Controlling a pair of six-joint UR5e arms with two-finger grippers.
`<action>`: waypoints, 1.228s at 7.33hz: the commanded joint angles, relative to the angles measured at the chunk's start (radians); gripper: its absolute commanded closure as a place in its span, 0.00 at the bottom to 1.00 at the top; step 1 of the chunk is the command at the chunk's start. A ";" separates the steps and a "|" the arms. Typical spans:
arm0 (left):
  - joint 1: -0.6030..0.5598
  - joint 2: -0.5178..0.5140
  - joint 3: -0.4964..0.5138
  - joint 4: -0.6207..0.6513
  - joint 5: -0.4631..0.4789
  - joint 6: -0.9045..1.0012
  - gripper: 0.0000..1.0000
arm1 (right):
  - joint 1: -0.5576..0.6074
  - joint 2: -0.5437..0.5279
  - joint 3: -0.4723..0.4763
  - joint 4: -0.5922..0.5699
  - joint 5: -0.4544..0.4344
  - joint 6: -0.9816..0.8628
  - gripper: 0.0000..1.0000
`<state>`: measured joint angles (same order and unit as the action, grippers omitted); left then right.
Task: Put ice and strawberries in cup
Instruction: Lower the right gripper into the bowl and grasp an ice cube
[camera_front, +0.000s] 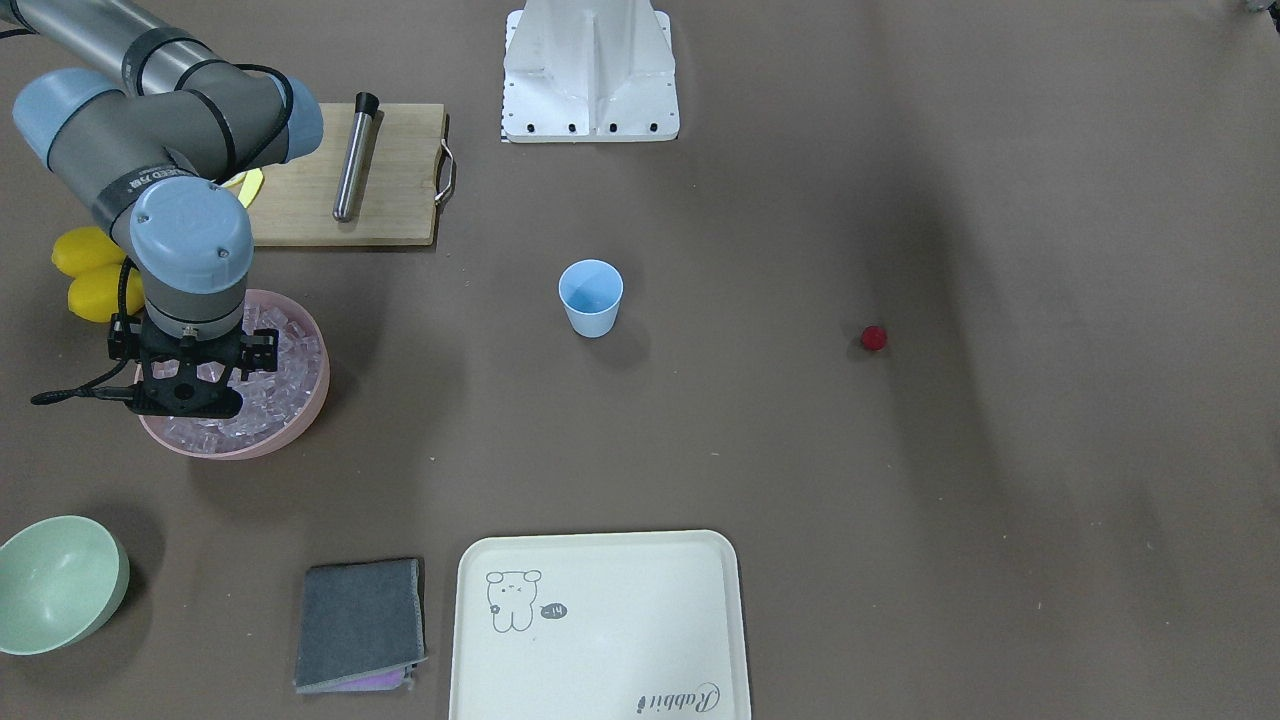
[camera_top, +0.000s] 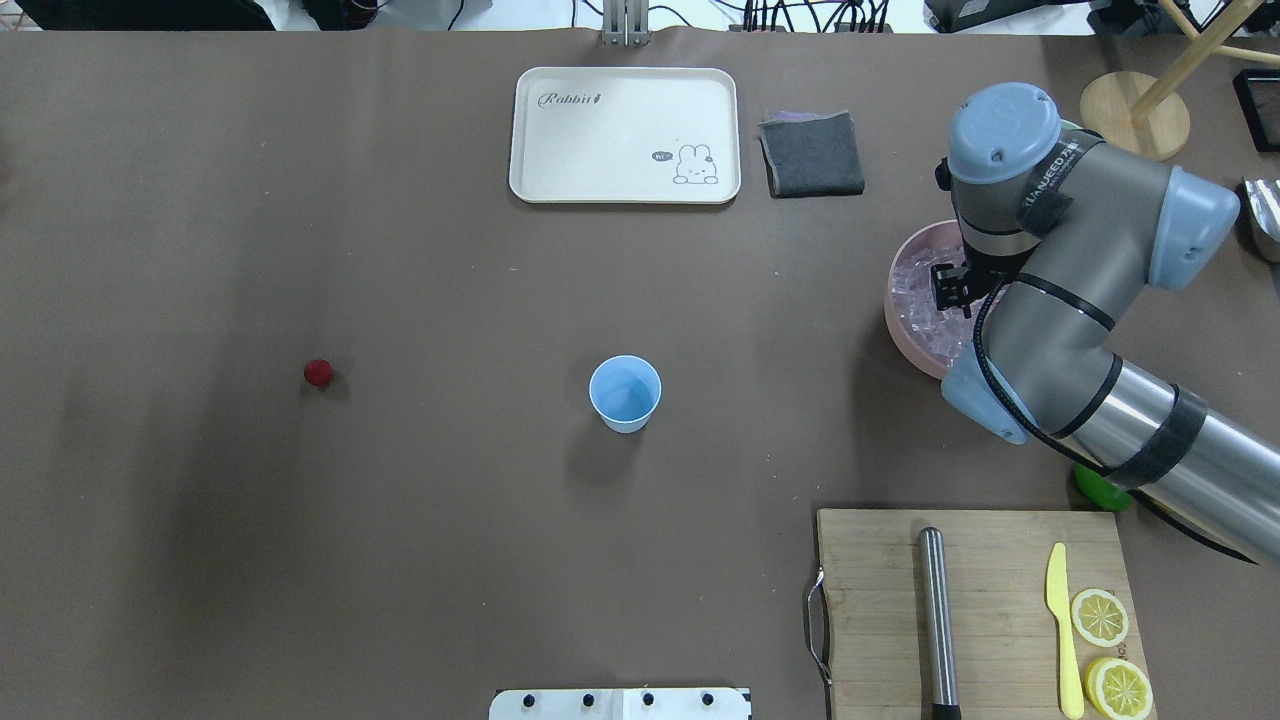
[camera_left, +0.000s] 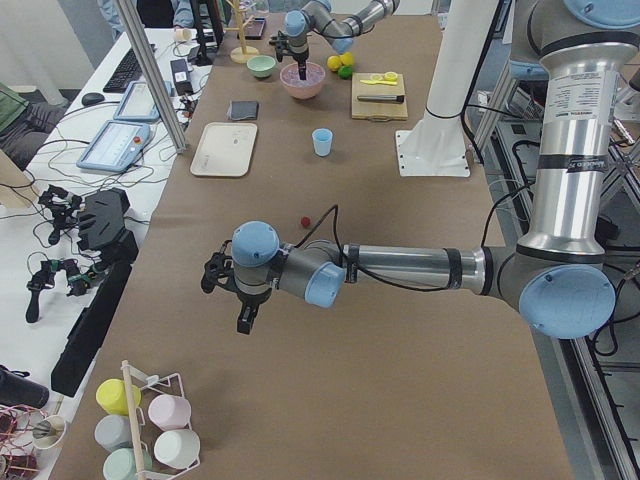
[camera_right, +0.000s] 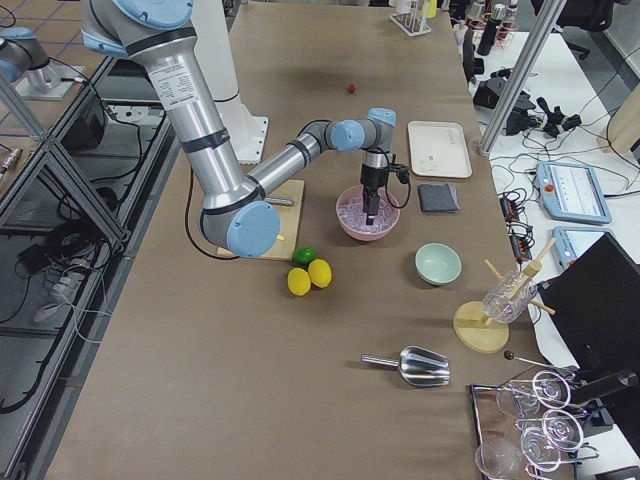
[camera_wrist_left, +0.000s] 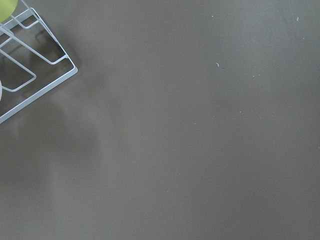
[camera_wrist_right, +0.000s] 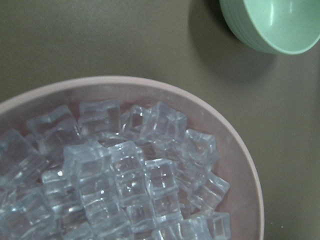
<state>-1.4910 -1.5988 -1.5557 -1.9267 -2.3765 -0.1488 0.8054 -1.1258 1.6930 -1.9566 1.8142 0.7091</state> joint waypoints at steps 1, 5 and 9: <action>-0.002 -0.001 -0.003 0.000 -0.001 0.000 0.02 | -0.006 -0.006 -0.007 0.001 -0.004 -0.002 0.06; 0.000 -0.021 0.002 0.003 0.000 0.000 0.02 | -0.006 -0.006 -0.018 0.001 -0.003 -0.006 0.11; 0.000 -0.023 0.003 0.003 0.000 0.000 0.02 | -0.005 -0.006 -0.025 0.001 -0.003 -0.013 0.21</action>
<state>-1.4910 -1.6208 -1.5528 -1.9236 -2.3762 -0.1488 0.7994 -1.1310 1.6710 -1.9558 1.8128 0.6983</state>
